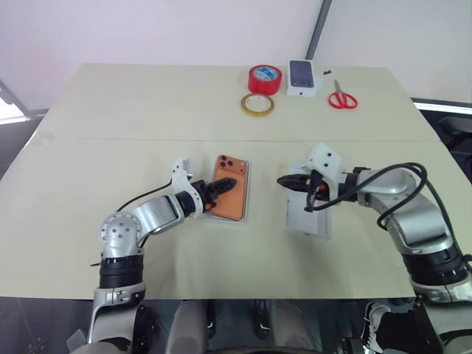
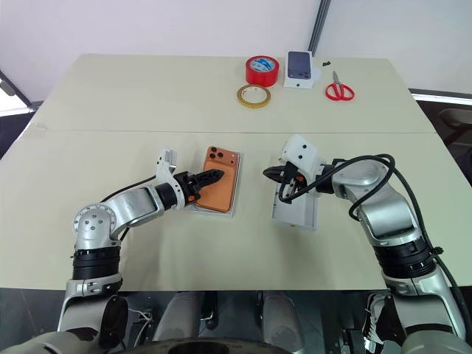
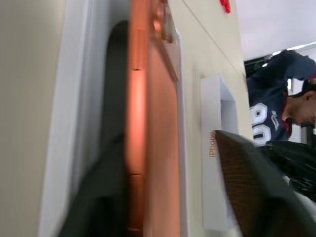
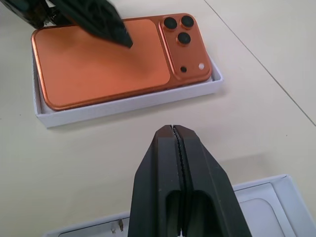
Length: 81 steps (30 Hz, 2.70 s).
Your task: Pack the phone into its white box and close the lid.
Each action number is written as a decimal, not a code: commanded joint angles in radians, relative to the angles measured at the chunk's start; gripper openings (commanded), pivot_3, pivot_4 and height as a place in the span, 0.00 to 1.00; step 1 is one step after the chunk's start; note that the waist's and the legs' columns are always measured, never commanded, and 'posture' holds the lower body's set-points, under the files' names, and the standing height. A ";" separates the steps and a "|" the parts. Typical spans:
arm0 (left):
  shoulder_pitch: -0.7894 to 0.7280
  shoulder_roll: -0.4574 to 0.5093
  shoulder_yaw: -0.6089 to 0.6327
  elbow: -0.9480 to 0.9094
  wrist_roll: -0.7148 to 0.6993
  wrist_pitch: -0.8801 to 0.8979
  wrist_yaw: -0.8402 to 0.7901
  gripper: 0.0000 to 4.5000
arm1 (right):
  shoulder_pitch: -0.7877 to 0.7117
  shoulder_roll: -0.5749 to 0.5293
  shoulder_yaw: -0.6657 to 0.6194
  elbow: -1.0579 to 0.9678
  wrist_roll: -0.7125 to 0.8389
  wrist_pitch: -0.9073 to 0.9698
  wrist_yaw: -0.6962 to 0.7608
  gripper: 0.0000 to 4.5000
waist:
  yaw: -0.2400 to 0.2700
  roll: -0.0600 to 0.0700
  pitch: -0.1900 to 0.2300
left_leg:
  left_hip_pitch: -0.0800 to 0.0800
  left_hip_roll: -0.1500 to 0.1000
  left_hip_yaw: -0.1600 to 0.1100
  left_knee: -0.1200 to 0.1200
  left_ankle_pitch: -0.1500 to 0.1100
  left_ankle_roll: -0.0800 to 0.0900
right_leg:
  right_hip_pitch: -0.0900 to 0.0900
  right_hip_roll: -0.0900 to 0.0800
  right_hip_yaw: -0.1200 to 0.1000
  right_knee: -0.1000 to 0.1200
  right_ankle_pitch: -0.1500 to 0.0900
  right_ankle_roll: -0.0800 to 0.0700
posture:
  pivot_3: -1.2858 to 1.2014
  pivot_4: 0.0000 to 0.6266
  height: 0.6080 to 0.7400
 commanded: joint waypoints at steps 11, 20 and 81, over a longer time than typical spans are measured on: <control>-0.022 0.154 -0.027 -0.141 -0.035 0.055 -0.012 0.98 | 0.001 -0.023 -0.016 -0.027 0.016 -0.021 0.008 0.00 | -0.002 0.000 0.000 | 0.001 0.001 0.000 0.000 0.000 0.000 | 0.000 0.001 0.000 0.000 0.000 0.000 | 0.52 0.24 1.00; -0.027 0.322 -0.019 -0.216 0.101 0.018 -0.107 0.98 | -0.040 -0.025 0.053 -0.012 -0.041 0.015 -0.015 0.00 | -0.002 0.000 0.000 | 0.001 0.001 0.000 0.000 -0.001 -0.001 | 0.000 0.001 0.000 0.000 0.000 0.000 | 0.52 0.24 1.00; -0.244 0.025 -0.552 -0.106 1.007 0.014 -0.789 0.01 | 0.002 -0.194 0.136 -0.105 -0.243 0.164 -0.016 0.00 | 0.022 0.002 0.000 | -0.011 0.000 -0.002 0.015 -0.003 0.007 | -0.003 0.003 -0.001 0.005 -0.001 0.003 | 0.52 0.24 1.00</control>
